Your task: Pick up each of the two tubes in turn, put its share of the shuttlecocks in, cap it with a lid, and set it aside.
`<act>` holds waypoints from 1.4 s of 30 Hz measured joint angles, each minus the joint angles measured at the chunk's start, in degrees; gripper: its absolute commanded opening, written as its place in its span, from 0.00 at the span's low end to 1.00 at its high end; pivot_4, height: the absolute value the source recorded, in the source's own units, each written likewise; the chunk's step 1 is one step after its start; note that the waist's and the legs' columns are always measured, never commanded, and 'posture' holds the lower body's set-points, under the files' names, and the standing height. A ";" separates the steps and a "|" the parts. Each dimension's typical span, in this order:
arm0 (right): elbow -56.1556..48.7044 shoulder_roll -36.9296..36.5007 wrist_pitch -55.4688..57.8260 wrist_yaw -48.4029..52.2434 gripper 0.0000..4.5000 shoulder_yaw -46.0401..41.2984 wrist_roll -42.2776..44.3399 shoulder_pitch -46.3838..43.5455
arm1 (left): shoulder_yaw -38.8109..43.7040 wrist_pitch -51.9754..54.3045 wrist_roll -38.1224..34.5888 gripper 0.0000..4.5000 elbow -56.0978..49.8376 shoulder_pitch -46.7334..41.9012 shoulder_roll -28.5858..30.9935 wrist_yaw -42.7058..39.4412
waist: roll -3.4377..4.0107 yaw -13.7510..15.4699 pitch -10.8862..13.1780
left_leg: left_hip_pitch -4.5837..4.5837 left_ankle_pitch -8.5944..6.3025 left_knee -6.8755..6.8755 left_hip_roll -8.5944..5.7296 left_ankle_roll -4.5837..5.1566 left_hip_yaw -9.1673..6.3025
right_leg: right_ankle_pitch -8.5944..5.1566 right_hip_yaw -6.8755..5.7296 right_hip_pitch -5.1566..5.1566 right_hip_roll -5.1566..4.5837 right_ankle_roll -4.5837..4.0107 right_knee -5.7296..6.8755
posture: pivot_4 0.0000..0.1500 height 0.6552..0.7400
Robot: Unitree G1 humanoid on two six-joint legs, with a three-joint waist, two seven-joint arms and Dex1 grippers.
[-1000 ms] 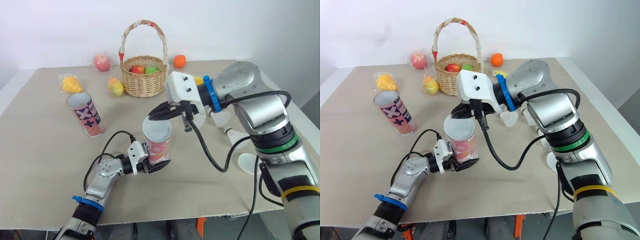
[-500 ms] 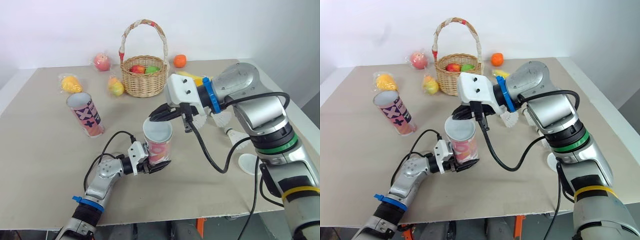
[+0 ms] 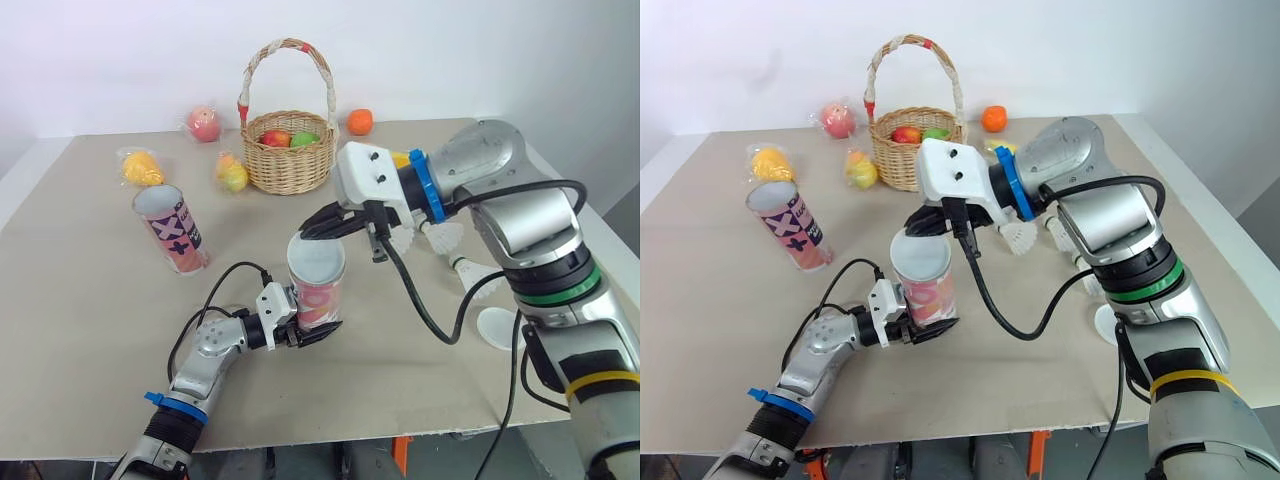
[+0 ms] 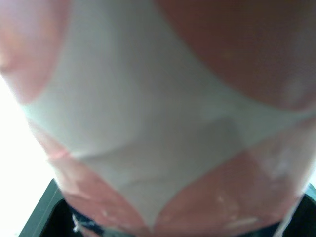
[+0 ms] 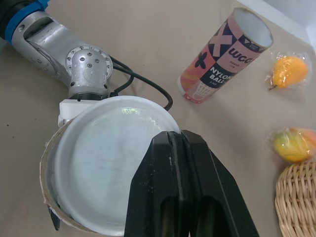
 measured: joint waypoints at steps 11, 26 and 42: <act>-1.20 -0.28 1.54 0.04 0.02 -1.37 1.15 -1.28 | 0.01 0.26 -0.22 0.71 -0.03 -0.02 -0.01 -0.13 | 0.00 0.00 0.00 | 0.00 0.00 -0.05 -0.01 0.00 0.00 | 0.00 -0.01 -0.03 -0.04 0.00 -0.02 | 1.00 1.00; -3.44 -0.77 2.61 0.04 0.02 -1.37 1.92 -0.58 | -0.03 0.40 -0.22 0.71 0.01 -0.14 -0.05 -0.14 | 0.00 0.00 0.01 | 0.00 0.00 -0.06 -0.03 0.00 0.02 | 0.00 -0.05 -0.06 -0.14 0.00 -0.03 | 1.00 1.00; -3.31 -1.22 -0.56 0.18 0.02 -0.33 -1.09 1.01 | -0.07 0.42 -0.21 0.71 0.06 -0.28 -0.01 -0.74 | -0.01 0.00 0.01 | -0.01 0.00 -0.10 -0.04 0.00 0.04 | 0.00 -0.10 -0.07 -0.21 0.01 -0.07 | 1.00 1.00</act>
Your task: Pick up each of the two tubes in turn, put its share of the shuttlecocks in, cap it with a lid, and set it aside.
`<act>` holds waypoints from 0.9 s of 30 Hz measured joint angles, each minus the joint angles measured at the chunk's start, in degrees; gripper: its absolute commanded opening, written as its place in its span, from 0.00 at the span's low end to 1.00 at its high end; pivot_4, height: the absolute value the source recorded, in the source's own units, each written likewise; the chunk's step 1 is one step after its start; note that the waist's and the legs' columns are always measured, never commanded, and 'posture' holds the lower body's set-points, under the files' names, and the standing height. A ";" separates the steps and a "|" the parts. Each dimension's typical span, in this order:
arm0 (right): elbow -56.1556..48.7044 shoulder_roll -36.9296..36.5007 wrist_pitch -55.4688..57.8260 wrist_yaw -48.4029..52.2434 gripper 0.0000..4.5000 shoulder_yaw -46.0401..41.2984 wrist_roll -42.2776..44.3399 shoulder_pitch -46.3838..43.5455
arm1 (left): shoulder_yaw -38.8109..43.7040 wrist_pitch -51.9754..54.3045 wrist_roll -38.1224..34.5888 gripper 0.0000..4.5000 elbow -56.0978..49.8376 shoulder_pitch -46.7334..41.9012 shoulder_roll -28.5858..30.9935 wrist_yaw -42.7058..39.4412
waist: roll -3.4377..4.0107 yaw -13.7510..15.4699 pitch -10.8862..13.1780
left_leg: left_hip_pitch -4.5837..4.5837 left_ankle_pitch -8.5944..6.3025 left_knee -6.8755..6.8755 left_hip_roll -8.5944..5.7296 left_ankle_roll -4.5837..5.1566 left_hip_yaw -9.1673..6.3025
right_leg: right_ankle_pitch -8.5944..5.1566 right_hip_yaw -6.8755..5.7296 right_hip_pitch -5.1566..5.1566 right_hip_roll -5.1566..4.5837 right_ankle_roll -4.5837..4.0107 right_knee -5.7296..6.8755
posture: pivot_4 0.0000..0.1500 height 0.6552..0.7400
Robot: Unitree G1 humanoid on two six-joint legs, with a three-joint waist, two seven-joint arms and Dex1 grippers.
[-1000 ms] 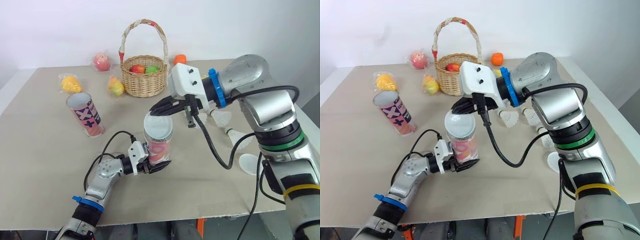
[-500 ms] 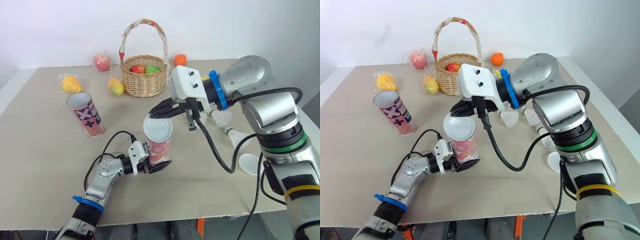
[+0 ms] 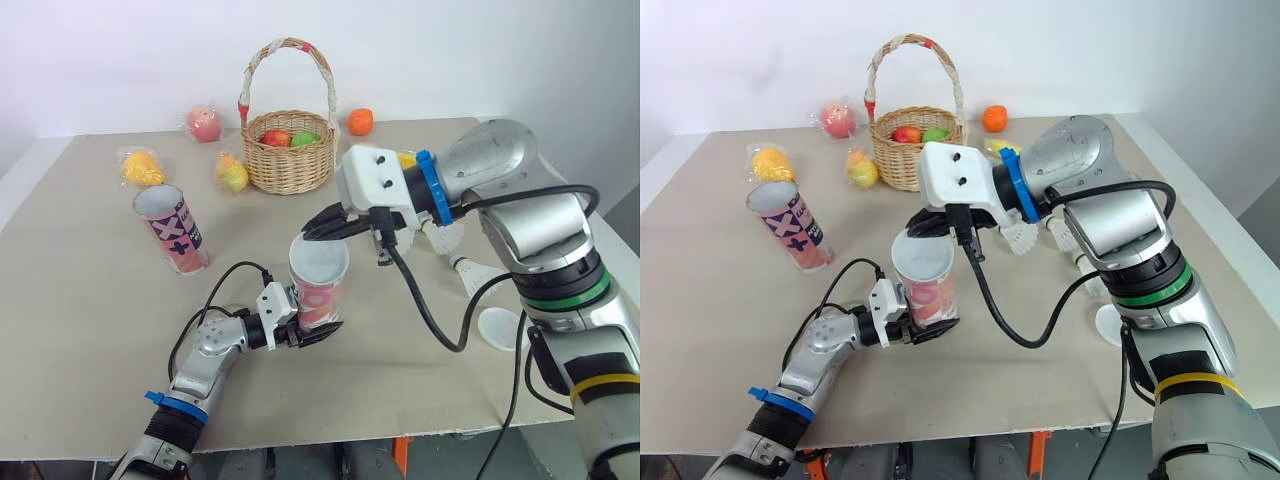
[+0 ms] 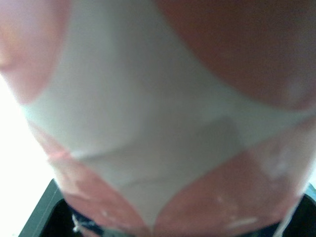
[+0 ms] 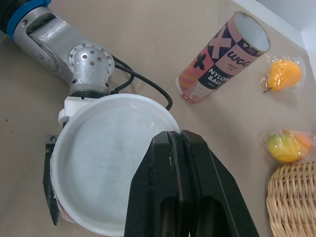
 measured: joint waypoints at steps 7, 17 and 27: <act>0.01 0.00 -1.41 -0.11 0.02 1.36 -1.58 0.57 | -0.01 0.00 0.04 0.71 0.00 -0.15 0.04 -0.35 | 0.00 0.01 0.00 | -0.06 0.00 -0.01 -0.02 0.00 0.00 | 0.00 -0.02 -0.04 -0.03 0.01 -0.02 | 1.00 1.00; 0.05 0.08 -3.02 -0.20 0.02 1.58 -3.29 1.80 | -0.02 0.00 0.07 0.71 0.03 -0.33 0.09 -0.36 | -0.01 0.02 0.00 | -0.08 0.00 -0.02 -0.10 0.00 -0.01 | -0.03 -0.06 -0.04 -0.15 0.06 -0.05 | 1.00 1.00; 0.88 0.18 -5.99 -0.18 0.02 1.95 -5.63 2.64 | -0.02 0.81 0.05 0.71 0.08 -0.62 0.08 -0.36 | -0.01 0.02 0.00 | -0.08 0.01 -0.01 -0.12 0.01 -0.02 | -0.03 -0.10 -0.02 -0.17 0.06 -0.05 | 1.00 1.00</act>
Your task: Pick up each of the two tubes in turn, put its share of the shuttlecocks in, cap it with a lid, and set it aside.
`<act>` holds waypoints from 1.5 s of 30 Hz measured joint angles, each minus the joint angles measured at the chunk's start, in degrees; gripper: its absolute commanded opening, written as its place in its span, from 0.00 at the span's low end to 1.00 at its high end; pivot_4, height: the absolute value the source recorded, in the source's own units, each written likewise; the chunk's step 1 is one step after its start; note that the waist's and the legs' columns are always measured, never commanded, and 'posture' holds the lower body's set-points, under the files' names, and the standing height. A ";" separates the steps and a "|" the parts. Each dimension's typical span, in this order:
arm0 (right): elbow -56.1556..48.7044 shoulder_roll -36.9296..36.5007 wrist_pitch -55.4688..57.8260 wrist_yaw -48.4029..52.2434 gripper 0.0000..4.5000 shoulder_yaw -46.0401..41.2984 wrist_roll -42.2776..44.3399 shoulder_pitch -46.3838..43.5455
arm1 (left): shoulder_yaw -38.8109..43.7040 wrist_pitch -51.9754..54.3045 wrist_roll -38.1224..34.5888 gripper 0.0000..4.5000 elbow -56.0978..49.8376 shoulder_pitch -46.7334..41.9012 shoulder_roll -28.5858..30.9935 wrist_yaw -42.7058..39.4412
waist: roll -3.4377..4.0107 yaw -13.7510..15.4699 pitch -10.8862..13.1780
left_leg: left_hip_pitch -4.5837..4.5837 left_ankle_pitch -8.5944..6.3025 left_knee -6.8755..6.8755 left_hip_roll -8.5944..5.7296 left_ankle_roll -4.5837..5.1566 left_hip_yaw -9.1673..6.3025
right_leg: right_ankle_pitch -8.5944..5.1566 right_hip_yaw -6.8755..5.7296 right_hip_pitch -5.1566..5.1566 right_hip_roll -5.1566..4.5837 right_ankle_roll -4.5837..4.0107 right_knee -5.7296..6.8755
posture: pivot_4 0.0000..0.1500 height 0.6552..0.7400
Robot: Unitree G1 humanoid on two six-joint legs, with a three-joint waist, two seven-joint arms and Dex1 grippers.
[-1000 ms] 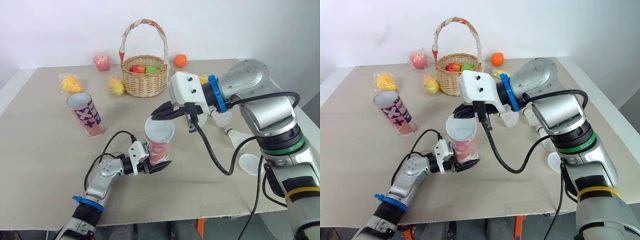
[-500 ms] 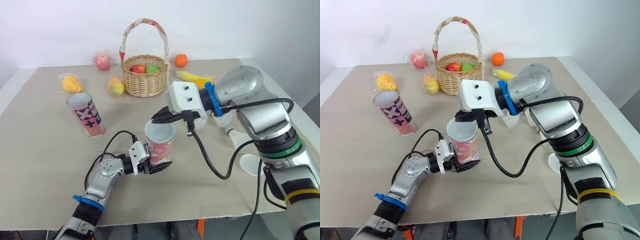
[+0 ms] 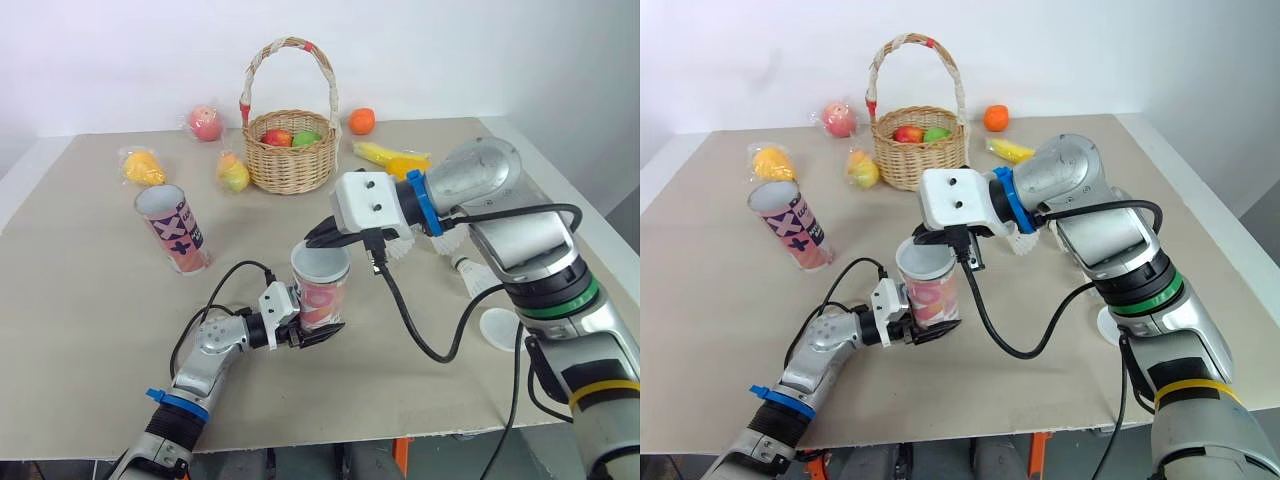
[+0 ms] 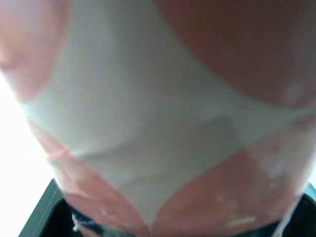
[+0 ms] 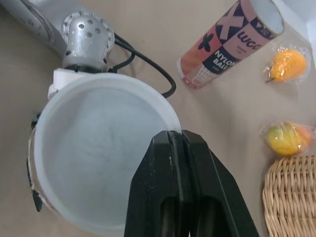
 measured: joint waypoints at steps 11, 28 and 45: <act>-0.03 0.25 -2.25 -0.24 0.02 0.48 -1.60 1.03 | 0.10 0.23 -0.04 0.71 0.00 0.05 -0.11 0.03 | 0.00 0.00 0.00 | 0.02 0.00 0.00 0.00 0.01 0.00 | 0.00 -0.03 0.02 -0.01 0.00 0.00 | 1.00 1.00; -0.33 2.90 -9.48 -4.93 0.02 1.37 -8.37 3.15 | 1.06 0.68 -0.60 0.71 1.09 0.12 -0.43 0.54 | 0.10 -0.17 -0.10 | 0.34 0.01 -0.06 0.15 0.01 -0.04 | 0.01 -0.29 -0.02 0.02 -0.03 0.00 | 1.00 1.00; -0.74 4.77 -7.48 -4.39 0.32 0.36 -8.53 3.32 | 1.08 0.57 -0.43 0.71 1.11 0.16 -0.59 0.28 | 0.17 -0.18 -0.13 | 0.33 0.01 -0.08 0.16 0.01 -0.05 | 0.03 -0.34 -0.06 -0.02 -0.06 0.00 | 1.00 1.00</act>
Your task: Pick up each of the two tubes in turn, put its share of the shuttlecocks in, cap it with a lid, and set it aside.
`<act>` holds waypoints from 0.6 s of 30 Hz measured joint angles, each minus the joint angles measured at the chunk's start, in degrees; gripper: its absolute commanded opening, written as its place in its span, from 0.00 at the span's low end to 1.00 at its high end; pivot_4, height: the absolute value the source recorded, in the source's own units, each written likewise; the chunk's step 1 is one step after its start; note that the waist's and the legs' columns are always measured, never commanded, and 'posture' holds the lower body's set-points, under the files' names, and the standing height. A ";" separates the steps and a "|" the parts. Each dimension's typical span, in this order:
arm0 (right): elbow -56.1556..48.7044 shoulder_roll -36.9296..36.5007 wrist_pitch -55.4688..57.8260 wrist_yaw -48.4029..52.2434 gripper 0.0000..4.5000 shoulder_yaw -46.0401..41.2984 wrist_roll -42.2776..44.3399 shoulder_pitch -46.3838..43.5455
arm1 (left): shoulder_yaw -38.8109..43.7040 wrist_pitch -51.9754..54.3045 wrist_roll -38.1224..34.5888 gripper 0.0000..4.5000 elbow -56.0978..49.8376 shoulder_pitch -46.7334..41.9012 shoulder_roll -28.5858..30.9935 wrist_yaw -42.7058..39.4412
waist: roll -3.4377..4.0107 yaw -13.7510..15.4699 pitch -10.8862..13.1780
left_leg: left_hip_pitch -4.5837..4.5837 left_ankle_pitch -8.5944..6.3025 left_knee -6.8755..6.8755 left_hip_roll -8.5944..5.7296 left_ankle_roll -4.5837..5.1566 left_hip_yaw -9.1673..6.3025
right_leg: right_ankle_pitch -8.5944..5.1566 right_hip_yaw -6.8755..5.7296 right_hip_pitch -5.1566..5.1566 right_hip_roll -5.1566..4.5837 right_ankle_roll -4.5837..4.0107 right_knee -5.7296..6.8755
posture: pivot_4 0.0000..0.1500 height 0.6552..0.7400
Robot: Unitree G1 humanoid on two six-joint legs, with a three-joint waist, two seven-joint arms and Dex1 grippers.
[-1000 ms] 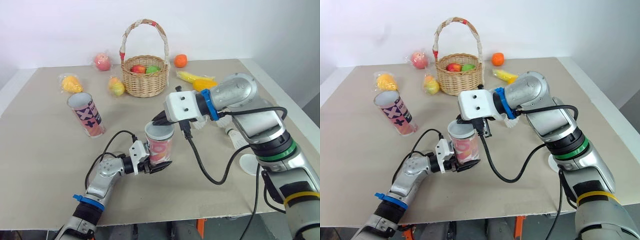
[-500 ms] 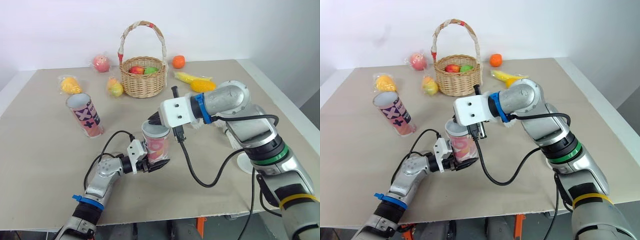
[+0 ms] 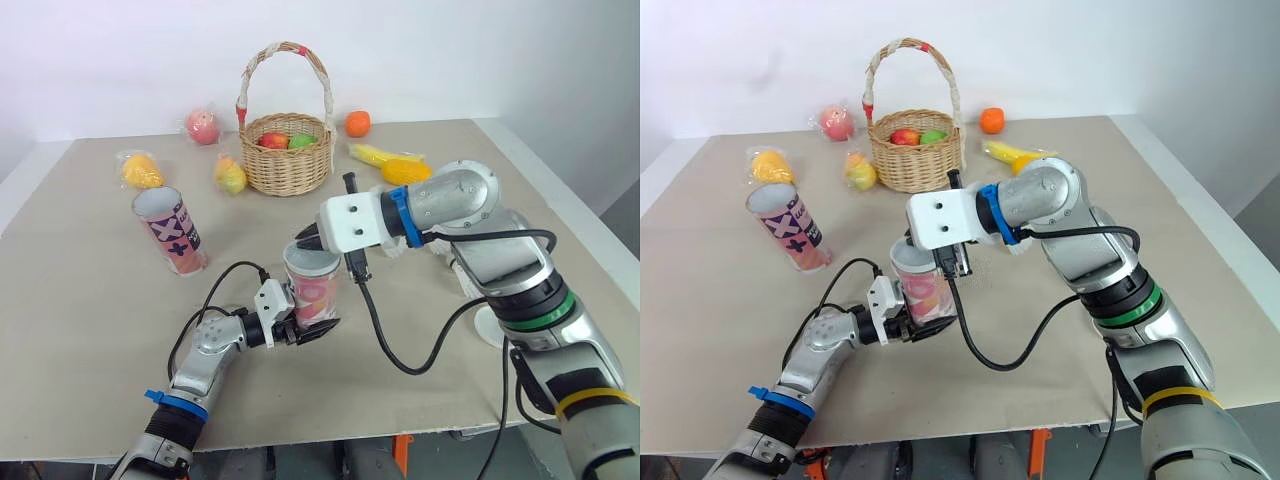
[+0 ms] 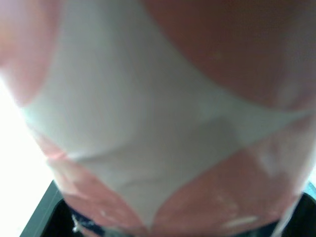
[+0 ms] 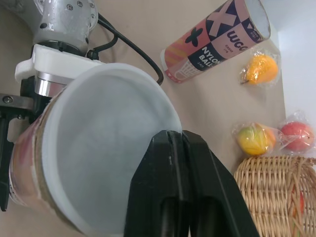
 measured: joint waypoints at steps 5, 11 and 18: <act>1.28 0.39 0.17 0.10 0.83 -0.68 0.31 -2.37 | -0.71 -0.07 0.12 0.71 -0.36 -0.04 -0.19 -0.30 | 0.00 0.19 0.00 | -0.10 0.00 -0.02 -0.09 0.00 0.03 | -0.02 -0.12 0.02 -0.21 0.01 -0.07 | 1.00 1.00; 4.50 0.86 -1.46 0.46 0.99 -0.81 0.30 -4.36 | -0.96 -0.11 0.21 0.71 -0.34 -0.17 -0.24 -0.28 | -0.04 0.20 0.00 | -0.14 0.00 -0.02 -0.15 0.00 0.02 | -0.01 -0.16 0.06 -0.29 0.03 -0.18 | 1.00 1.00; 7.91 1.30 -4.87 0.28 0.99 -0.73 -0.45 -5.42 | -0.81 -0.10 0.12 0.71 0.19 -0.52 -0.23 -0.24 | -0.04 0.19 0.00 | -0.14 0.01 -0.02 -0.08 0.02 0.00 | -0.01 -0.26 0.06 -0.27 0.02 -0.18 | 1.00 1.00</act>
